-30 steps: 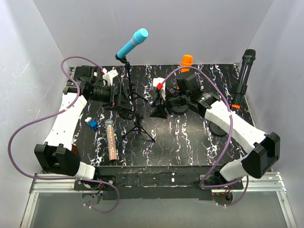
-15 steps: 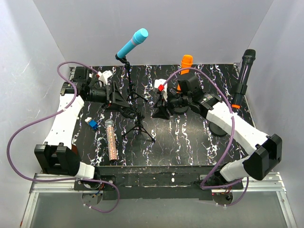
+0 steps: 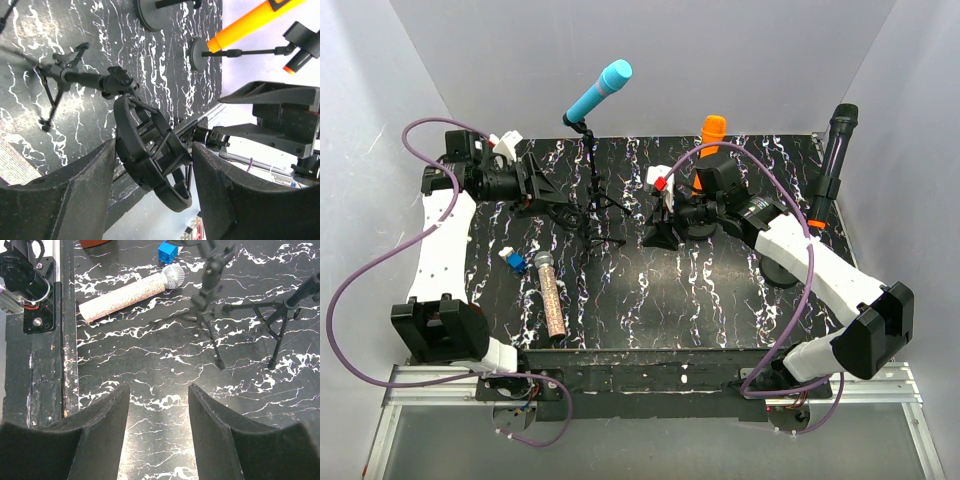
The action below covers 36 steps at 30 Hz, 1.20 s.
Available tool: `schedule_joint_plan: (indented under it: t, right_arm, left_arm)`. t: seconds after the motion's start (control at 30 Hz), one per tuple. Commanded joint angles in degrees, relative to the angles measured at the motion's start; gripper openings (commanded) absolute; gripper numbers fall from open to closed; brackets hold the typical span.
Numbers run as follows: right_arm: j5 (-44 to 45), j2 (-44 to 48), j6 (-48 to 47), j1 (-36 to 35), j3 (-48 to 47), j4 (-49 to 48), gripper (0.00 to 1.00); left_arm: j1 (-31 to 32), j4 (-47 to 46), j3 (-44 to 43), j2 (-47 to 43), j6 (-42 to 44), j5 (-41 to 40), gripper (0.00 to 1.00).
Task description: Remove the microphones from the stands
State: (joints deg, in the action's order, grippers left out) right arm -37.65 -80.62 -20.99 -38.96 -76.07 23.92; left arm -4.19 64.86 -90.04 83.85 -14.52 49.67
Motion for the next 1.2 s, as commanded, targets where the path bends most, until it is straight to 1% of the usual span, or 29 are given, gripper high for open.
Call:
schedule_joint_plan:
  t: [0.0,0.1,0.13,0.2,0.33,0.47,0.5,0.53,0.63,0.7,0.73,0.8,0.87,0.93,1.0,1.1,1.17]
  right_arm:
    - [-0.58,0.2,0.07,0.29,-0.39,-0.45,0.58]
    - [-0.5,-0.06,0.25,0.29,-0.74,-0.63,0.58]
    - [-0.41,-0.15,0.25,0.29,-0.83,-0.63,0.58]
    - [-0.06,-0.15,0.25,0.29,-1.09,-0.63,0.58]
    - [0.73,0.2,0.08,0.38,-1.88,0.07,0.58]
    - [3.45,0.9,1.74,0.9,-4.95,2.26,0.59]
    - [4.68,1.34,2.79,1.34,-5.75,3.14,0.59]
    - [5.99,2.04,4.28,1.86,-6.71,3.41,0.59]
    - [9.34,5.46,8.68,4.41,-7.34,3.76,0.59]
    - [12.23,8.27,11.23,5.82,-7.07,3.85,0.6]
    - [15.73,9.5,11.41,6.0,-7.42,4.46,0.6]
    - [23.2,10.92,12.9,6.7,-9.26,5.6,0.62]
    - [24.9,11.8,14.57,9.24,-11.46,6.22,0.63]
    - [26.65,12.5,17.02,11.88,-13.39,6.22,0.64]
    - [29.11,12.77,19.84,13.9,-15.41,6.4,0.64]
    - [30.35,12.59,23.27,15.4,-17.44,7.28,0.66]
    - [29.83,12.85,24.15,15.49,-17.27,6.67,0.66]
  left_arm:
    - [-1.17,-2.02,-1.54,0.87,1.25,-0.01,0.41]
    - [-1.61,-3.16,-0.93,0.87,0.81,-1.15,0.41]
    - [-1.7,-3.42,-0.75,0.87,0.81,-1.59,0.47]
    - [-1.79,-3.86,-0.49,1.13,0.81,-2.82,0.66]
    - [-1.88,-5.97,-1.01,1.14,0.55,-4.23,0.77]
    - [-2.05,-7.64,-5.65,1.31,0.46,-4.05,0.83]
    - [-2.05,-7.73,-7.5,1.31,0.98,-3.88,0.94]
    - [-2.05,-7.82,-9.96,1.22,2.12,-3.53,0.98]
    - [-2.05,-9.39,-16.2,0.26,5.99,-2.74,0.98]
    - [-2.05,-11.24,-18.49,-1.06,10.28,-2.91,0.98]
    - [-1.97,-13.16,-18.77,-2.02,11.0,-2.74,0.98]
    - [-1.97,-17.2,-18.25,-3.69,12.58,-1.08,0.98]
    - [-0.92,-21.25,-17.54,-4.4,12.68,1.73,0.98]
    - [2.93,-22.23,-18.15,-3.97,14.25,2.45,0.98]
    - [9.78,-22.06,-17.63,-3.87,18.63,0.79,0.98]
    - [21.37,-22.23,-15.17,-2.65,22.95,-5.7,0.98]
    - [29.55,-24.15,-13.07,-0.98,25.58,-10.62,0.97]
